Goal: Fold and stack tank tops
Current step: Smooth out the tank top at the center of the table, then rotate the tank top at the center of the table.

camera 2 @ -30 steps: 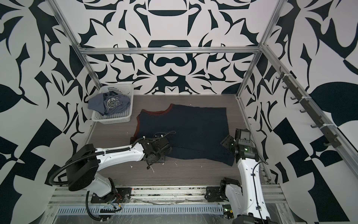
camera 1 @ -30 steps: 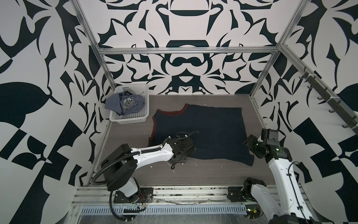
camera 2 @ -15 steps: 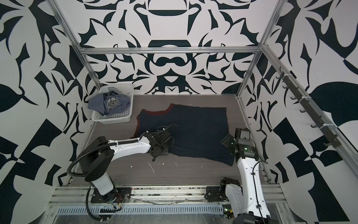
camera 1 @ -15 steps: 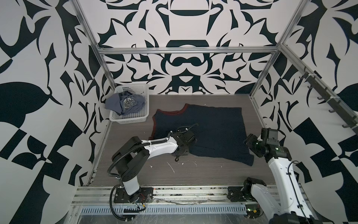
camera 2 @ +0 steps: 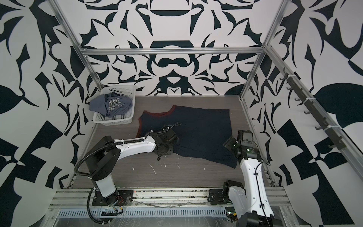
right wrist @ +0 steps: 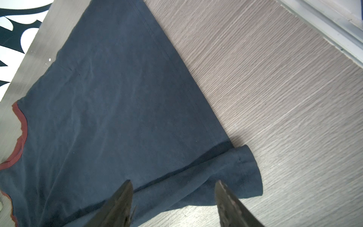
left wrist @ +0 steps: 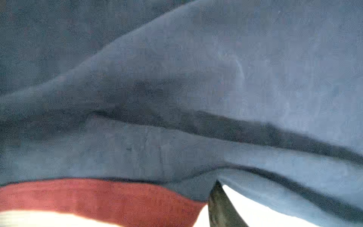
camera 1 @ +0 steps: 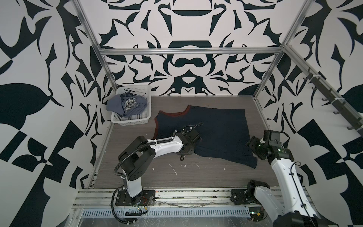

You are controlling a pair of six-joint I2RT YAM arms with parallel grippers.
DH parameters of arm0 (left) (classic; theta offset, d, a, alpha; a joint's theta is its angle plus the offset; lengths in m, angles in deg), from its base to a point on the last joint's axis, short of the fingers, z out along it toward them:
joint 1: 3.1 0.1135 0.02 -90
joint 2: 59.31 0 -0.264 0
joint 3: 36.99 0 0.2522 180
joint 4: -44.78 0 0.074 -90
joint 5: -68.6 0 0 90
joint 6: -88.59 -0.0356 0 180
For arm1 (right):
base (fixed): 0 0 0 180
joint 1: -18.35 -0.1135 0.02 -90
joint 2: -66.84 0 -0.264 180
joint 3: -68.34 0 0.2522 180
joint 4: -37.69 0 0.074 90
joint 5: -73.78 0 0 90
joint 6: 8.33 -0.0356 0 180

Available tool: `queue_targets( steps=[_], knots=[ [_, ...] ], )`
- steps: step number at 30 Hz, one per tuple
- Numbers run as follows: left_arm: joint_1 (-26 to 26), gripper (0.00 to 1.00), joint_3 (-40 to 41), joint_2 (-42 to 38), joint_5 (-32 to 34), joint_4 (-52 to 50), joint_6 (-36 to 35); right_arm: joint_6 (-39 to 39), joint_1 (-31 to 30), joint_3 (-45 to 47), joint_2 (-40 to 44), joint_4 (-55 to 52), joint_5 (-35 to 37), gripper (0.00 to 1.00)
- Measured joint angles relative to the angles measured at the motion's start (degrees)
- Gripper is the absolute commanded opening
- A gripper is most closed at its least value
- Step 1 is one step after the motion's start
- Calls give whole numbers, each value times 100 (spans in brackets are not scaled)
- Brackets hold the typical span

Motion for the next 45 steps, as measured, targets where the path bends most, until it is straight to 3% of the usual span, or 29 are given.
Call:
queue_targets(
  steps=[9,18,23,27,29,36,41,45],
  knots=[
    [0,9,-44,63,-109,-44,-72,2,0,22,-26,26,-13,70],
    [-323,10,33,-671,-535,-809,-2,94,-17,22,-422,87,-81,69],
    [-407,18,614,-1145,-861,-979,201,103,-280,22,-754,197,-90,69],
    [-402,34,977,-1139,-1038,-1047,299,103,-623,15,-1021,267,-37,69],
    [-402,43,1001,-1139,-1049,-1099,319,103,-713,4,-1121,278,-4,69],
    [-365,62,621,-1633,-538,-1335,-31,85,-911,-90,-1419,369,59,69],
    [175,65,24,-1851,-483,-916,-433,37,-1300,-144,-1825,619,59,69],
    [815,69,-474,-1119,-546,-496,-721,9,-1499,-251,-2420,855,-7,68]
  ],
)
